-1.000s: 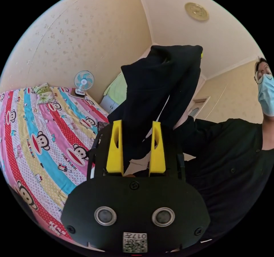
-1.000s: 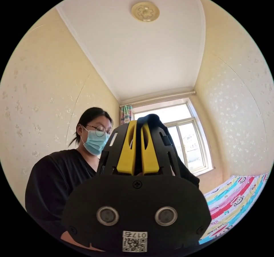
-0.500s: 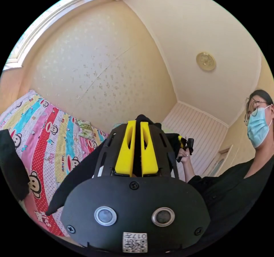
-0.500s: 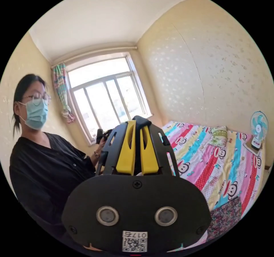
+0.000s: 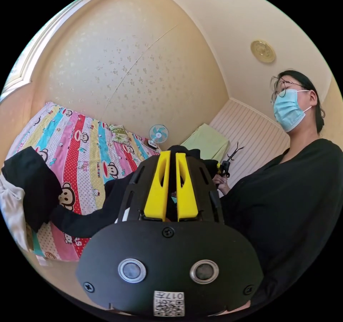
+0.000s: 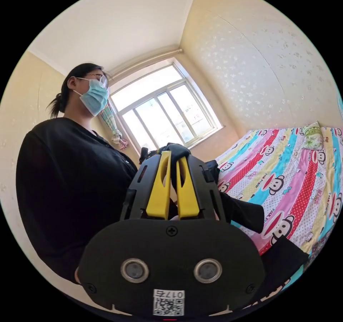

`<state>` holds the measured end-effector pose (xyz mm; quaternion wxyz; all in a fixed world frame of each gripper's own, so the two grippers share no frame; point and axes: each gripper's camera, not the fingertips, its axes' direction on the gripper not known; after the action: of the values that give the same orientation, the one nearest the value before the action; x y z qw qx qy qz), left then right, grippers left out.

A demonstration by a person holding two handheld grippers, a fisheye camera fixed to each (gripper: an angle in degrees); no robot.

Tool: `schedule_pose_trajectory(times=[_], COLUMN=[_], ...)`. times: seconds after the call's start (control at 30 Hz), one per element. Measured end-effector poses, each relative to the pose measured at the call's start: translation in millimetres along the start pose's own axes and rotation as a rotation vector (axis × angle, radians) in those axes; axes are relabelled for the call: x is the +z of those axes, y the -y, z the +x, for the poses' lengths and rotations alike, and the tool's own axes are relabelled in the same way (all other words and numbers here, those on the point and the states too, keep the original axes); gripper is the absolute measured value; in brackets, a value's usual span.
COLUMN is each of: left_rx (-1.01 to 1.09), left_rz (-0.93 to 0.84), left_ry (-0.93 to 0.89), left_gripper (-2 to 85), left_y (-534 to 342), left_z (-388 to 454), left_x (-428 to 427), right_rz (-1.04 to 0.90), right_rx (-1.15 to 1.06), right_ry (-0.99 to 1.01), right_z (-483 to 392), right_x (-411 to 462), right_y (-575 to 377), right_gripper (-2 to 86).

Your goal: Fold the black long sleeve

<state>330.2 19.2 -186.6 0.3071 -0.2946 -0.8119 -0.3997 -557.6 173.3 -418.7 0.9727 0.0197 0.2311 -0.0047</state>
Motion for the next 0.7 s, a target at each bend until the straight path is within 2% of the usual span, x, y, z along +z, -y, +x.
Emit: schedule_pose_trajectory(times=[0.13, 0.27, 0.37, 0.47, 0.5, 0.57, 0.63, 0.7], left_rx=[-0.033, -0.144, -0.214, -0.265, -0.301, -0.368, -0.436, -0.509], left_rz=[-0.081, -0.222, -0.29, -0.317, -0.3, -0.284, -0.304, -0.38], left_ry=[0.108, 0.136, 0.211, 0.313, 0.385, 0.456, 0.453, 0.413], left_gripper=[1.2, 1.5, 2.1, 3.8, 5.2, 9.3, 11.6, 12.1], left_y=[47.2, 93.9, 123.9, 149.0, 153.8, 151.8, 133.4, 78.8], left_z=[-22.4, -98.7, -161.6, -221.1, -243.7, -274.3, -297.8, -311.8], left_x=[12.2, 58.1, 108.4, 157.2, 168.6, 175.6, 178.6, 186.4], right_rz=[-0.153, -0.283, -0.359, -0.424, -0.437, -0.428, -0.455, -0.495], right_rx=[-0.032, 0.112, 0.289, 0.298, 0.365, 0.453, 0.513, 0.561], right_ry=[-0.102, -0.229, -0.277, -0.508, -0.612, -0.71, -0.806, -0.83], right_z=[50.4, 152.2, 262.3, 354.5, 393.0, 437.8, 473.6, 490.8], right_x=[31.8, 73.0, 108.6, 147.7, 160.8, 173.2, 186.0, 195.1], right_y=[69.3, 107.9, 125.6, 142.8, 147.3, 148.9, 135.7, 108.9], right_gripper=[1.0, 1.2, 1.6, 2.5, 3.2, 5.0, 7.7, 9.2])
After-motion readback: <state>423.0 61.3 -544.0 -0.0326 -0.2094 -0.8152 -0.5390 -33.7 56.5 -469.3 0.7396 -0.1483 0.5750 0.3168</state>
